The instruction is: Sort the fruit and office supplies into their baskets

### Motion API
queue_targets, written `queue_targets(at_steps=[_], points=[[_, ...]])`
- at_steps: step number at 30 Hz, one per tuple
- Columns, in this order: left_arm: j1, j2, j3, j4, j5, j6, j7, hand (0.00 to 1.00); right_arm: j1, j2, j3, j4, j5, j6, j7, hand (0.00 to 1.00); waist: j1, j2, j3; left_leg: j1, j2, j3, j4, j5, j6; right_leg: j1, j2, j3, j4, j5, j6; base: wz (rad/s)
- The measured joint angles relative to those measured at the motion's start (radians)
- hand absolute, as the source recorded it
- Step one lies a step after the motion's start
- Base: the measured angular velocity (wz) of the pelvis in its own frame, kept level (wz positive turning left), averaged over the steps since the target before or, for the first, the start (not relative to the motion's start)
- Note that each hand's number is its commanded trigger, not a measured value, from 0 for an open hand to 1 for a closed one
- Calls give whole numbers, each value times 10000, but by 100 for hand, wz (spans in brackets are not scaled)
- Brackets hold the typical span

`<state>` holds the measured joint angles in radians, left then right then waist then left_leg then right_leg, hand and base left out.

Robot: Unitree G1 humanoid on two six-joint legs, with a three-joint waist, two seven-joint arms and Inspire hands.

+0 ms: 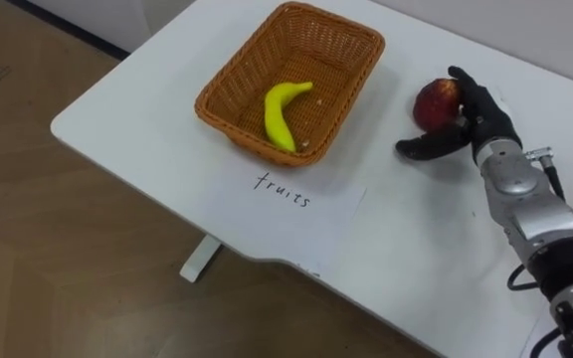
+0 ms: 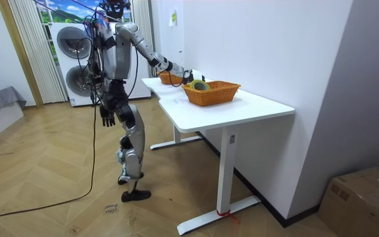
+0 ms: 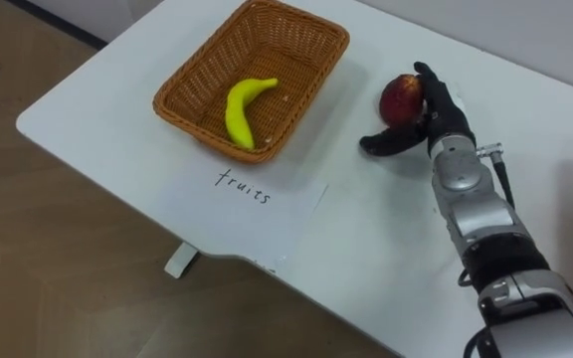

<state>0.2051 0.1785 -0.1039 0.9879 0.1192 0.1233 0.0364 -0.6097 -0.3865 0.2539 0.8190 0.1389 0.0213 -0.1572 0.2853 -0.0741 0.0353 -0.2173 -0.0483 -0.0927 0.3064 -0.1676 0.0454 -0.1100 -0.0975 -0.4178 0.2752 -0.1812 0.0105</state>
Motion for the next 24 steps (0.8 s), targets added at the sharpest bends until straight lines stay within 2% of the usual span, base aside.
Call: queue_targets(at_steps=[6,11,18,24], points=[[95,20,0,-272,-272,-8,38,0,0,0,0,0,230,0,-64,0,-15,1,0,-12,-5,-51,-7,0,0,23,0,-60,-9,0,0,3],[95,29,23,-270,-459,-17,195,0,-1,-40,-202,1,1107,-1,-75,0,-45,35,-4,-39,-27,-152,5,0,-1,53,-5,-121,-14,0,0,6],[97,-8,11,-316,-466,-17,218,0,-425,-46,-501,403,1458,-107,-176,0,-48,355,-22,-149,-57,-235,44,17,5,-2,-34,-259,-9,-2,-2,3],[84,-42,11,-393,-458,-76,332,0,-622,-39,-495,628,1709,-284,-275,0,42,360,-27,-175,-58,-207,6,68,3,-107,-54,-239,18,-4,-5,0]])
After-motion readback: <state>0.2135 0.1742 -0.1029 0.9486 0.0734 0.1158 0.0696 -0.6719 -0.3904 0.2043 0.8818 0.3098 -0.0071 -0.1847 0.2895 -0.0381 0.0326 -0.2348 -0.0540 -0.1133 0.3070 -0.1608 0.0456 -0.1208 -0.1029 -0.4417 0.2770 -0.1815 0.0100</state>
